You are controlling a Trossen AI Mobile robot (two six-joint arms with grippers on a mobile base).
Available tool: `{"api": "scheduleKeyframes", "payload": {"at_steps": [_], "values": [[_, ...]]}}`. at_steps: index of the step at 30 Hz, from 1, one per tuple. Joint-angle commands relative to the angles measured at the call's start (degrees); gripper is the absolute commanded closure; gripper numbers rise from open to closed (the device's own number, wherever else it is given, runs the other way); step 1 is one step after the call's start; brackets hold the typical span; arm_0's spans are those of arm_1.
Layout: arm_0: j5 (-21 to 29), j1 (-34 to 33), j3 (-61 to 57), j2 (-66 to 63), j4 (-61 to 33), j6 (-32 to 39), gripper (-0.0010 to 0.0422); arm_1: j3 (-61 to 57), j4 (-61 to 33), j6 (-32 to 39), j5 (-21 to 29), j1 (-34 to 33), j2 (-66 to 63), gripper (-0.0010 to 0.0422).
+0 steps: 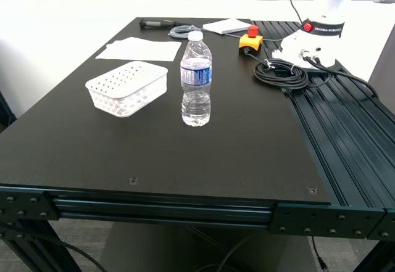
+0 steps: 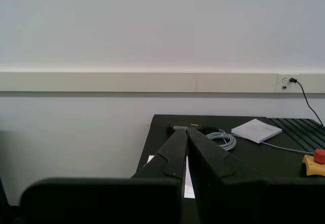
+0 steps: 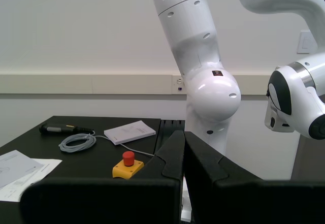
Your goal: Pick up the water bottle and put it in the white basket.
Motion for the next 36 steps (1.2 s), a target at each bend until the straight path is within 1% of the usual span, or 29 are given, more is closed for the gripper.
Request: {"api": "scheduleKeyframes", "payload": {"at_steps": [1,29,36], "values": [[0.0,0.0,0.1,0.0,0.2,0.0,0.0412,0.0,0.2,0.0,0.0,0.0,0.0,0.0413],[0.0,0.0,0.1,0.0,0.2,0.0,0.0412,0.0,0.2,-0.1,0.0,0.0,0.0,0.0413],[0.0,0.0,0.1,0.0,0.2,0.0,0.0412,0.0,-0.1,-0.5,1.0,0.0,0.0,0.0413]]}}
